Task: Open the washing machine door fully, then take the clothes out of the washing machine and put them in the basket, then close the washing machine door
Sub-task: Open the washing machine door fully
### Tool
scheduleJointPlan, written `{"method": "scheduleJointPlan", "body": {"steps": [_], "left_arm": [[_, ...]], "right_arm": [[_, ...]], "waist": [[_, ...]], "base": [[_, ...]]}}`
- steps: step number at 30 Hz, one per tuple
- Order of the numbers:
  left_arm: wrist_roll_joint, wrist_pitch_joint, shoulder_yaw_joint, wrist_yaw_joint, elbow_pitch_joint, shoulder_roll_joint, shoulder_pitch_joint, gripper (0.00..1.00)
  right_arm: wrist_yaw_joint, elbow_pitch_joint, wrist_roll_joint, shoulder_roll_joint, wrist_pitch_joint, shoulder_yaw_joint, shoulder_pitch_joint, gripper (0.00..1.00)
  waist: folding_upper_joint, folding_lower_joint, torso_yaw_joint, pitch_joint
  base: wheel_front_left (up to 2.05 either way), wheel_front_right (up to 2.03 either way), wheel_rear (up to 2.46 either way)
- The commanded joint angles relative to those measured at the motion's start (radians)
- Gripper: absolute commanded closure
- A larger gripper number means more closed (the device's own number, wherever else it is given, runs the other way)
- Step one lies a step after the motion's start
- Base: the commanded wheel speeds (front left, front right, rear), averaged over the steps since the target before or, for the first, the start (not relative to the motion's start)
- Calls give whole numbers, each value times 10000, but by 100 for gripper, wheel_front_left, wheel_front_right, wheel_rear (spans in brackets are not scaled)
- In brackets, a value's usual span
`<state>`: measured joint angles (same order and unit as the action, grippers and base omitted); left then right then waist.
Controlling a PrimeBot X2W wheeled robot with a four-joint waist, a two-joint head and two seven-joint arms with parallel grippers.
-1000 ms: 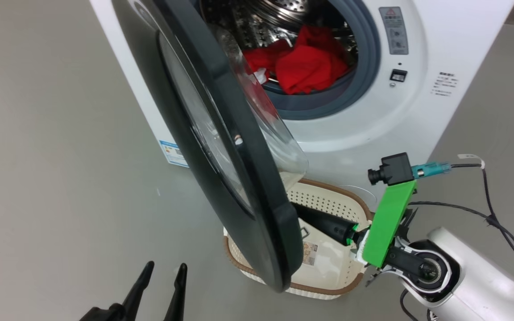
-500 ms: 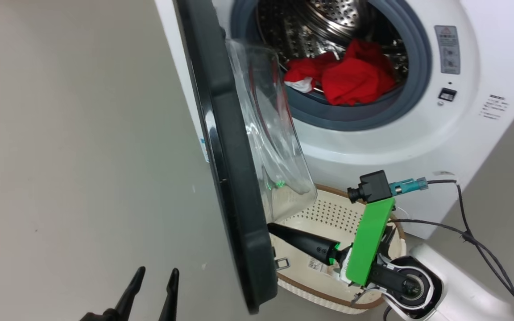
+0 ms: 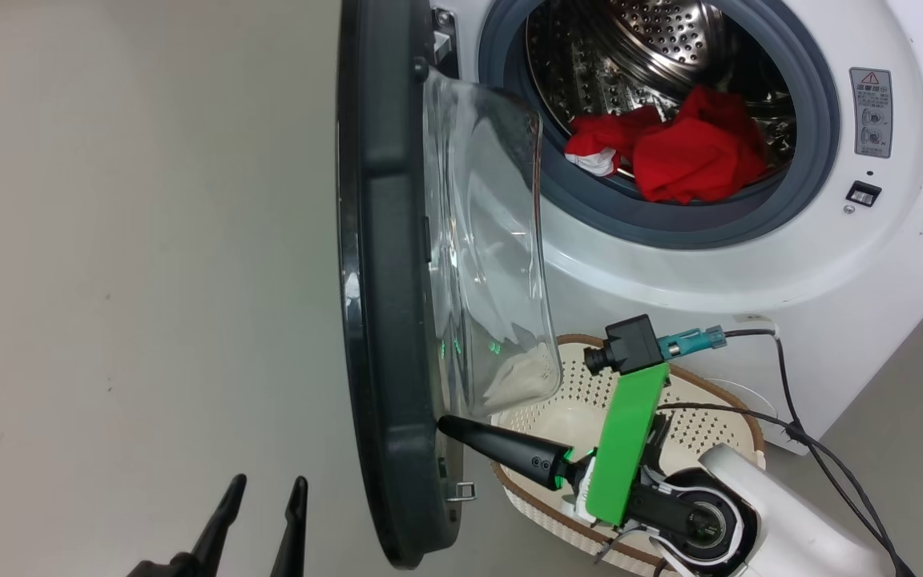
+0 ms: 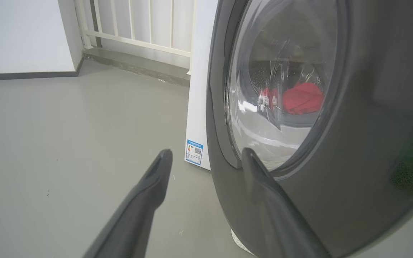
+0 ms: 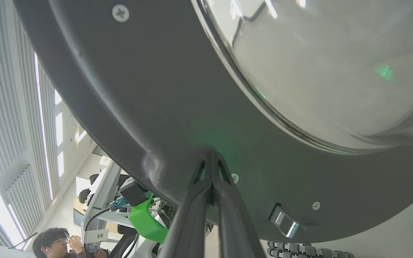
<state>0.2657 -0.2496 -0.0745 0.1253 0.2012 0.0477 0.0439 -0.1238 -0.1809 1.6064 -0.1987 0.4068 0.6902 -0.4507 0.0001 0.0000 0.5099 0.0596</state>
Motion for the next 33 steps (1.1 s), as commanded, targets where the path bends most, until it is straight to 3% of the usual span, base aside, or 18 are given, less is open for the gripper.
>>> {"method": "scheduleJointPlan", "body": {"steps": [1,12,15,17,18,33], "left_arm": [[85,-122,401,54,-310,27,-49,0],[43,-122,491,54,-328,27,-8,0],[-25,-122,445,54,-255,26,-19,0],[-86,-122,431,54,-175,26,-26,0],[-101,-122,424,54,-142,26,-39,0],[-186,-122,727,54,-64,26,36,0]], "right_arm": [[-69,222,-142,281,45,77,-153,100],[-69,122,-409,319,-132,-77,-29,100],[-69,77,-569,152,-419,-132,169,60],[-69,52,-640,35,-633,-149,364,8],[-69,37,-694,-40,-761,-160,457,0],[-69,-850,-1916,-1075,-3522,116,1339,0]], "waist": [[-1,0,18,18],[-1,0,-30,-99],[-1,0,-78,-200],[-1,0,-119,-278],[-1,0,-140,-306],[-1,0,-823,-486]], "base": [[0,0,0],[0,0,0],[0,0,0],[0,0,0],[0,0,0],[0,0,0]]}}
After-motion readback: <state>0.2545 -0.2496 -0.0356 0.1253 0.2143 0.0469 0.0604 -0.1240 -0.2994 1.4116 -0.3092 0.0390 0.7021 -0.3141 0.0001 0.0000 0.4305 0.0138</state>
